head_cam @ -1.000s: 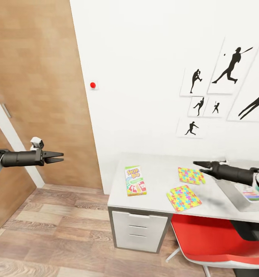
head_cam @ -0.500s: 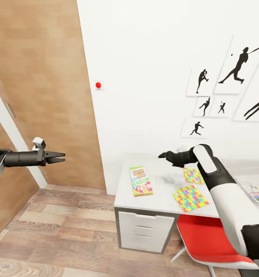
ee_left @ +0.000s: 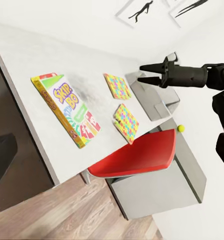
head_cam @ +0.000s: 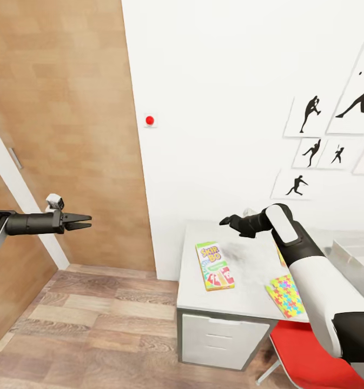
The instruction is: Put all the toys in the child's room - the three board games (two on the bed and one on the table), the two jigsaw puzzles on the table, and the tennis ball on the table - inside the toy box on the table in the child's room.
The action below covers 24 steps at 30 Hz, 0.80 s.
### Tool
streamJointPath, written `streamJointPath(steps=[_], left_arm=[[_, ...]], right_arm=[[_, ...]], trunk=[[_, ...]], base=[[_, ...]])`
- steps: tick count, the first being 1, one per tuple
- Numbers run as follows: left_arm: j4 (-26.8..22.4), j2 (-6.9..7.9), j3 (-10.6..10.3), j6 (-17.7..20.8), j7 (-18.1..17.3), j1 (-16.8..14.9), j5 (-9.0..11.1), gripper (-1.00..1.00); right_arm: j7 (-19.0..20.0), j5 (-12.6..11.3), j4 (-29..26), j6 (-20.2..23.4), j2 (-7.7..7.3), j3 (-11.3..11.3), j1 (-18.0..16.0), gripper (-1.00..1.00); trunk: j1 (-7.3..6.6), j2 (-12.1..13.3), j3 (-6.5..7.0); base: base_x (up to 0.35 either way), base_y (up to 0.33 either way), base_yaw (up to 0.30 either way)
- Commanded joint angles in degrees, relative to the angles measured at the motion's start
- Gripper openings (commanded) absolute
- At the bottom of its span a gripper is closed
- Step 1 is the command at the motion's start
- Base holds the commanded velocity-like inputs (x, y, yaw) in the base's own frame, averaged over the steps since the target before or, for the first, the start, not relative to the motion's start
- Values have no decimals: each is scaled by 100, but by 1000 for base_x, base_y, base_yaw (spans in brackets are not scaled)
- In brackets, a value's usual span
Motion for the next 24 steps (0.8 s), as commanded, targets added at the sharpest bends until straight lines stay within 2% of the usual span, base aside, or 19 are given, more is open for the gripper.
streamJointPath(steps=[1, 6, 12, 17, 24], left_arm=[[1, 1, 0, 59, 48, -5, 6, 100], [2, -4, -6, 50, 177, -5, 7, 100], [2, -13, -31, 47, 209, -5, 3, 100], [2, -14, -35, 47, 212, -5, 5, 100], [2, -14, -35, 47, 214, -5, 6, 100]], right_arm=[[-61, -59, 1, 4, -8, 20, -7, 100], [-63, -54, 11, 4, -17, 20, -7, 100], [-66, -44, 106, 4, -23, 27, -7, 100], [-65, -39, 301, 4, -87, 24, -7, 100], [-67, -38, 361, 4, -98, 29, -7, 100]], trunk=[[6, -13, -21], [6, -13, -66], [6, -13, -121], [6, -13, -167], [6, -13, -188]], base=[[287, 88, 0], [199, 39, 0], [38, 28, 0], [5, 219, 0], [12, 278, 0]])
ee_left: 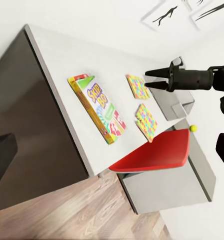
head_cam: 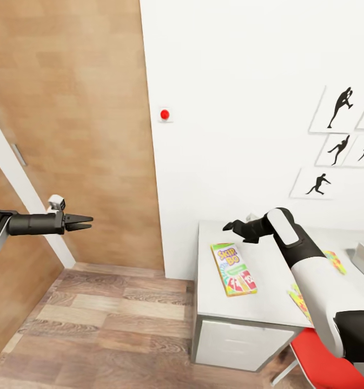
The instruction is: Put all the toys in the child's room - the three board games (two on the bed and one on the table), the two jigsaw puzzles on the table, and the tennis ball on the table - inside the toy box on the table in the child's room.
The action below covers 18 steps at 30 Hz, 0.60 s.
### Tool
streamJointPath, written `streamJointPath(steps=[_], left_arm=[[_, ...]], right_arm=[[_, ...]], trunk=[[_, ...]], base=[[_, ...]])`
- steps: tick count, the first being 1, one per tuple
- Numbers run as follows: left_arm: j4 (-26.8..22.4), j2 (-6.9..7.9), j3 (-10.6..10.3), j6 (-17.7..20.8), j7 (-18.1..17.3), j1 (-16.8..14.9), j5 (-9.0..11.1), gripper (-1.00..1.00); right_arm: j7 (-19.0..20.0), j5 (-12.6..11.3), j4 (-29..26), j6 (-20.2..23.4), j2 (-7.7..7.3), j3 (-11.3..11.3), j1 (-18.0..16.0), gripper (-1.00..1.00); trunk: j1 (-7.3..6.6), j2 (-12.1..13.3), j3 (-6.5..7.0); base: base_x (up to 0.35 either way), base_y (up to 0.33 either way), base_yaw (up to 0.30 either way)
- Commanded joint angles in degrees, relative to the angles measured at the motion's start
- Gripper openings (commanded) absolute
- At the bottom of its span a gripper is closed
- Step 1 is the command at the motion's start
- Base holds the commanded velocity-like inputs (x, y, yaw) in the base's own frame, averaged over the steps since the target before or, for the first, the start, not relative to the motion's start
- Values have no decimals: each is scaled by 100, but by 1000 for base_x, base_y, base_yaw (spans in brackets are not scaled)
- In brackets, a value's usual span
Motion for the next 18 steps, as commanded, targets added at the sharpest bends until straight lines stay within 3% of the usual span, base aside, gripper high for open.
streamJointPath(steps=[1, 9, 18], left_arm=[[2, 4, -9, 61, -13, -4, 16, 100], [2, 4, -16, 57, -8, -4, 16, 100], [2, -16, -21, 52, 10, -4, 1, 100]], right_arm=[[-61, -60, 3, 5, -3, 22, -7, 100], [-65, -53, 194, 5, -6, 29, -15, 100], [-71, -43, 252, 5, -60, 31, -15, 100]], trunk=[[4, -12, -15], [4, -12, -75], [4, -12, -158]], base=[[119, 254, 0], [187, 75, 0], [38, 4, 0]])
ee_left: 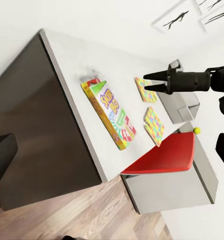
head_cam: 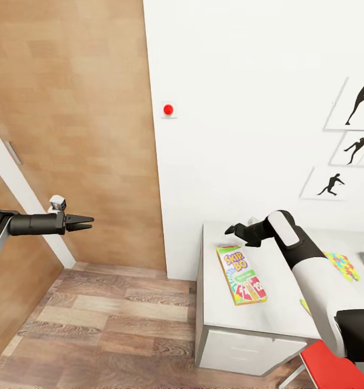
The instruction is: Put all the toys in the child's room - the three board games (two on the bed and one on the table), the two jigsaw puzzles on the table, and the tennis ball on the table - inside the toy box on the table in the child's room.
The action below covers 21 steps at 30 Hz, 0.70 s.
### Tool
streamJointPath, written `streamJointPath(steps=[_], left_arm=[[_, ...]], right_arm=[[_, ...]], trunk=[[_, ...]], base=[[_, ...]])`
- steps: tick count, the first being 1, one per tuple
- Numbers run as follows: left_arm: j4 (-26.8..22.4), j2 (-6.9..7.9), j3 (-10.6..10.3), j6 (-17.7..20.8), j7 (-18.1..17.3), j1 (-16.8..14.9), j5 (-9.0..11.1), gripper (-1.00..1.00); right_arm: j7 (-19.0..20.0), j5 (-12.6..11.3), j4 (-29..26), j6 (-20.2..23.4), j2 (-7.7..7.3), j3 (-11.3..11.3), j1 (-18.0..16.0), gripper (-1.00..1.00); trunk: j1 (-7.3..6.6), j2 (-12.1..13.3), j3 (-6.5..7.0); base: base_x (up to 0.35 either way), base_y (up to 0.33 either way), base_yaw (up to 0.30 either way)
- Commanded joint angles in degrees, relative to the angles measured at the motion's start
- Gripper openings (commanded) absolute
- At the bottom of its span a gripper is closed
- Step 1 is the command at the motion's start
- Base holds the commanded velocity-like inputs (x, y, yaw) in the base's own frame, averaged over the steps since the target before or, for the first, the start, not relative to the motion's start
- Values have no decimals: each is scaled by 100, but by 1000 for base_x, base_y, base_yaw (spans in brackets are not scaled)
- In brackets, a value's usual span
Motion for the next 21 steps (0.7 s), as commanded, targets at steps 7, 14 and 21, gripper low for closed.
streamJointPath(steps=[7, 14, 21], left_arm=[[0, -31, -6, 61, 216, -6, 20, 100], [0, -69, -6, 60, 256, -6, 21, 100], [0, -73, -6, 60, 261, -6, 13, 100]], right_arm=[[-57, -62, 122, 4, -81, 25, -6, 100], [-57, -58, 286, 4, -148, 25, -6, 100], [-58, 47, 402, 4, -287, 25, -8, 100]], trunk=[[3, -13, -78], [3, -13, -144], [3, -13, -210]], base=[[2, 0, 0], [0, 0, 0], [0, 0, 0]])
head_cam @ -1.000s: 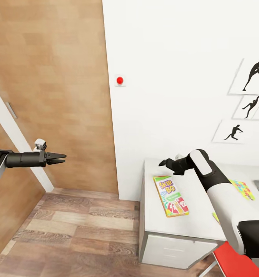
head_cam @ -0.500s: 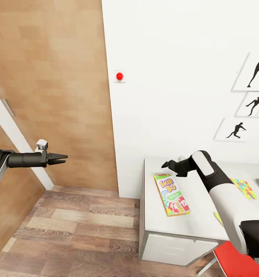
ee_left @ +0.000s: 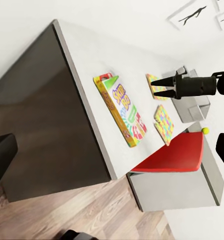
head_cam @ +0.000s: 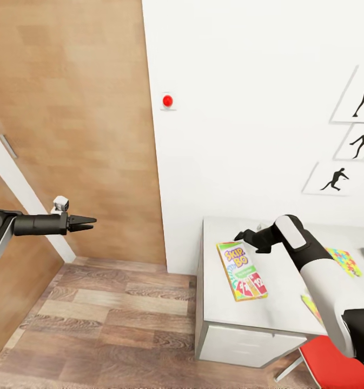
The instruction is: Put all the toys in the child's room - the three board games (two on the bed and one on the table), the two jigsaw puzzles on the table, and the tennis ball on the table - inside the toy box on the table in the child's room.
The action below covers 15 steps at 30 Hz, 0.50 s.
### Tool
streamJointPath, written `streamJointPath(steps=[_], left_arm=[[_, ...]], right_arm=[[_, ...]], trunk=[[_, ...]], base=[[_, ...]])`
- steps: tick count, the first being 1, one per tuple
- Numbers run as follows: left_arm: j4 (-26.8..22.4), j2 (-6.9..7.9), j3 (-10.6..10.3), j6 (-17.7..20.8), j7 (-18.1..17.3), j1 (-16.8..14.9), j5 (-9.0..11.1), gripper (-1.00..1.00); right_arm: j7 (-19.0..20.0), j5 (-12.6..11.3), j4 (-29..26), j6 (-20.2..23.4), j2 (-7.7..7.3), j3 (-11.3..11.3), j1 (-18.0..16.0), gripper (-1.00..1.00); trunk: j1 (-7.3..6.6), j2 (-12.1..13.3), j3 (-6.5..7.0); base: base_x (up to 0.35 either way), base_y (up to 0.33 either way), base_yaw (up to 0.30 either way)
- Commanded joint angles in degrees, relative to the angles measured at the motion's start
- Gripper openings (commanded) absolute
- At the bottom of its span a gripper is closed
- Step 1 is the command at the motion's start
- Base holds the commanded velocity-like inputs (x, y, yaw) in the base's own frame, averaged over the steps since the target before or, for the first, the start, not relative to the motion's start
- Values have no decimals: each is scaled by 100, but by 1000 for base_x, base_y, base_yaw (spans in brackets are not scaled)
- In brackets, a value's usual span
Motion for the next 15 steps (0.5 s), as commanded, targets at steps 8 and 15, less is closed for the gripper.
streamJointPath(steps=[8, 15], left_arm=[[0, -35, -9, 60, -10, -5, 17, 100], [0, -75, -9, 60, -9, -5, 17, 100]], right_arm=[[-221, 85, 17, 4, -95, 29, -10, 100], [-323, 141, 86, 4, -97, 29, -13, 100]], trunk=[[3, -13, -87], [3, -13, -153]], base=[[0, 0, 0], [0, 0, 0]])
